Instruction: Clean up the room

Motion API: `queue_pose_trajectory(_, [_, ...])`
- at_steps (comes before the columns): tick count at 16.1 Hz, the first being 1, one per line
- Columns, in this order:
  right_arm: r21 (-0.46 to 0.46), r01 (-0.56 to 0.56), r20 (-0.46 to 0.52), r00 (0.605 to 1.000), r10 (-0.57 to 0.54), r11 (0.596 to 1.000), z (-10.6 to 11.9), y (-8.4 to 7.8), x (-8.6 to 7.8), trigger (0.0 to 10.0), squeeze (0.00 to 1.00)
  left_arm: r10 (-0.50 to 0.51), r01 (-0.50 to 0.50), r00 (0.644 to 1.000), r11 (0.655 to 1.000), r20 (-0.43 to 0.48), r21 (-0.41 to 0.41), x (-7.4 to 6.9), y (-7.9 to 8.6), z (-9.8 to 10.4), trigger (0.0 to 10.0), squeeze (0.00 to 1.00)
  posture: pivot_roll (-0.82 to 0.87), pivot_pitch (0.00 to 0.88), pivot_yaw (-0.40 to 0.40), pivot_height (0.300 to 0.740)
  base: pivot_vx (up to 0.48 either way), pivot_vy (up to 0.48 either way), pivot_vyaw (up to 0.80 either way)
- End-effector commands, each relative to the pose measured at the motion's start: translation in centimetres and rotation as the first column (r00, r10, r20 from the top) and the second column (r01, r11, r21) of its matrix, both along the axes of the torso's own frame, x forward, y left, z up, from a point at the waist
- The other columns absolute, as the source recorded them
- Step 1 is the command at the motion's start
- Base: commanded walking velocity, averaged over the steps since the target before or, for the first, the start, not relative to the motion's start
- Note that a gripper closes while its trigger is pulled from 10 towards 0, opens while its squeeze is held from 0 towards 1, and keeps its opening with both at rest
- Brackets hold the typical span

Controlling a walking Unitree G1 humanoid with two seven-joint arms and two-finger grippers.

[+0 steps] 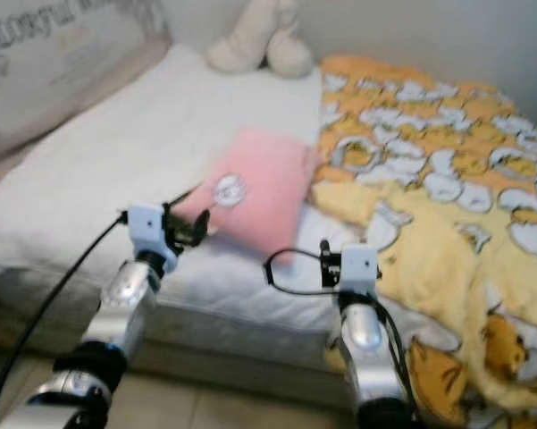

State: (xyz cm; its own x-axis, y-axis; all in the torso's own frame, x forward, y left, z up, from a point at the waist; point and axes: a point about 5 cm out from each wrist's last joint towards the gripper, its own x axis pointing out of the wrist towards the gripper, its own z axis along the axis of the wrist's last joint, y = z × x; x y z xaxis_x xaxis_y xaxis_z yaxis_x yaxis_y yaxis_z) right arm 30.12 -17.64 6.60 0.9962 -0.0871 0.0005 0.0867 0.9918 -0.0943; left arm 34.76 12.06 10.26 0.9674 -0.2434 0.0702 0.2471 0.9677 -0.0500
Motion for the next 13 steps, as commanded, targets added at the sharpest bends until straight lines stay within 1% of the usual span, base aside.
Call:
queue_pose_trajectory(1, [-0.008,0.013,0.01,1.0,-0.013,1.0,0.3,-0.3,0.1,10.0,0.0,-0.009,0.009,1.0,1.0,0.025,0.005,0.2,-0.4,0.6,10.0,0.0,0.18,0.0,-0.038,0.74,0.48,0.0,0.43])
queue_pose_trajectory(3, [-0.014,0.016,0.025,1.0,-0.015,1.0,0.7,-0.3,0.4,10.0,0.0,0.023,-0.023,0.999,1.0,0.039,-0.009,0.5,0.0,1.1,10.0,0.0,0.18,0.0,-0.041,0.74,0.48,0.0,0.0])
queue_pose_trajectory(4, [-0.008,0.014,0.043,0.999,-0.014,1.0,1.2,-0.2,0.6,10.0,0.0,0.042,-0.042,0.997,0.999,0.062,0.002,0.7,0.3,1.7,10.0,0.0,0.18,0.0,-0.041,0.74,0.48,0.0,0.0])
queue_pose_trajectory(6, [-0.003,0.026,0.051,0.998,-0.026,1.0,1.5,-0.5,0.8,10.0,0.0,0.023,-0.026,0.996,0.999,0.08,0.032,1.0,0.2,2.3,10.0,0.0,0.18,0.0,-0.038,0.74,0.48,0.0,0.0])
queue_pose_trajectory(8, [0.027,0.056,0.051,0.997,-0.057,0.998,1.6,-1.0,0.9,10.0,0.0,-0.011,0.007,0.997,0.999,0.071,0.047,1.4,0.0,2.6,10.0,0.0,0.18,0.0,-0.034,0.74,0.48,0.0,0.0])
queue_pose_trajectory(10, [0.069,0.096,0.055,0.993,-0.1,0.993,2.3,-1.5,1.3,10.0,0.0,-0.038,0.033,0.996,0.997,0.083,0.066,2.0,0.6,3.5,10.0,0.0,0.17,0.0,-0.025,0.74,0.48,0.0,0.0])
queue_pose_trajectory(12, [0.128,0.097,0.012,0.995,-0.099,0.987,2.5,-1.8,1.8,10.0,0.0,-0.04,0.029,0.996,0.991,0.085,0.132,2.6,1.4,4.3,10.0,0.0,0.16,0.0,-0.018,0.74,0.48,0.0,0.0])
queue_pose_trajectory(13, [0.203,0.078,-0.068,0.996,-0.066,0.976,2.0,-1.8,2.2,10.0,0.0,-0.054,0.049,0.998,0.984,0.025,0.17,3.2,1.7,4.3,10.0,0.0,0.15,0.0,-0.014,0.74,0.375,0.0,0.0])
